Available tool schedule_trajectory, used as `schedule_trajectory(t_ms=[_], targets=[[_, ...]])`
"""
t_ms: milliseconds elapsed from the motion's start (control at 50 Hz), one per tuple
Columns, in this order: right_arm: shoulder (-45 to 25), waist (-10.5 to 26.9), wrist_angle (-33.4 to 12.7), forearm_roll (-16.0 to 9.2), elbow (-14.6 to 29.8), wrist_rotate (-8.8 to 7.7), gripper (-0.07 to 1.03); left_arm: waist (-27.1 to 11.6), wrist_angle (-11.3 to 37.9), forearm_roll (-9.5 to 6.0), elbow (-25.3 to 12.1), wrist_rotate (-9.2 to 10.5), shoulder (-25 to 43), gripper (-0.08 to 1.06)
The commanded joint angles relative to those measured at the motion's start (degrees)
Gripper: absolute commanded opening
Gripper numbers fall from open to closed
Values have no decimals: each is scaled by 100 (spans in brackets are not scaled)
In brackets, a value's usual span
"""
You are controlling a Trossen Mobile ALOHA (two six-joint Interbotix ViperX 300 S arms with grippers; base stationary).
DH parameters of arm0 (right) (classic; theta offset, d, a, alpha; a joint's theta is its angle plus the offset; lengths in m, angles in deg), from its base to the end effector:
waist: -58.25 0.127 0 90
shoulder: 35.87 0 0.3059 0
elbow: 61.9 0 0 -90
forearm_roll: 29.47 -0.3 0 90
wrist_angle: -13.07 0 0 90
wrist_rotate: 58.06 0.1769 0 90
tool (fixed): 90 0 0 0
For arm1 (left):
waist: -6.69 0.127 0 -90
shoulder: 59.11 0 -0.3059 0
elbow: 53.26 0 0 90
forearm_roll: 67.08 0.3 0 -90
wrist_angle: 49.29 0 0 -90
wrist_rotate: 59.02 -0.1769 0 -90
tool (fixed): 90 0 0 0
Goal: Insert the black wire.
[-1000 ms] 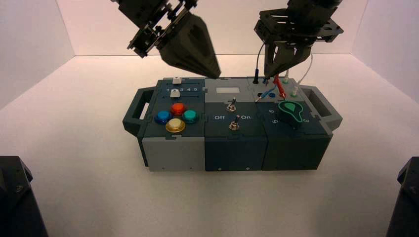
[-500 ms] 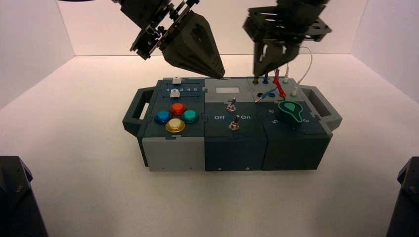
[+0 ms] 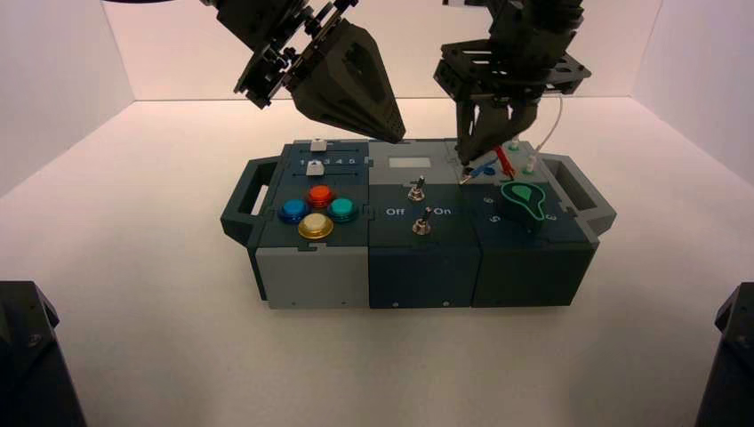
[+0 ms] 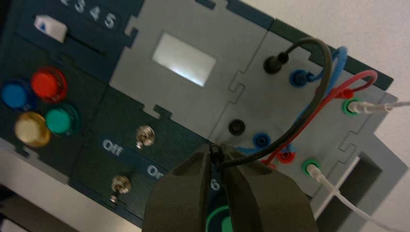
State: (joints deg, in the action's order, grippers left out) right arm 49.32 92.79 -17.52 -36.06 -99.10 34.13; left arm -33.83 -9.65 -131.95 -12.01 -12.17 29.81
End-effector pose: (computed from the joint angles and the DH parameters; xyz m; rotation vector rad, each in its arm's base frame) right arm 0.2428 0.1797 0.0627 -0.2300 1.2694 0.4817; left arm 0.1591 -0.2704 0.1148 -0.1568 1.2642 -1.0352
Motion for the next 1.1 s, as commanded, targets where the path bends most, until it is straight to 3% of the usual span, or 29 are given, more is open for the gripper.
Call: schedule_trajectory(t_ms=[20, 240, 480, 1100], targets=[[141, -97, -44, 114, 88, 26, -2, 9, 18, -35, -53, -35, -88, -3], [396, -343, -290, 360, 35, 62, -2, 9, 18, -35, -35, -35, -88, -3], [519, -352, -105, 299, 88, 70, -2, 9, 0, -44, -35, -9, -88, -3], [-18, -325, 334, 114, 149, 53, -2, 9, -9, -53, -35, -9, -9, -3]])
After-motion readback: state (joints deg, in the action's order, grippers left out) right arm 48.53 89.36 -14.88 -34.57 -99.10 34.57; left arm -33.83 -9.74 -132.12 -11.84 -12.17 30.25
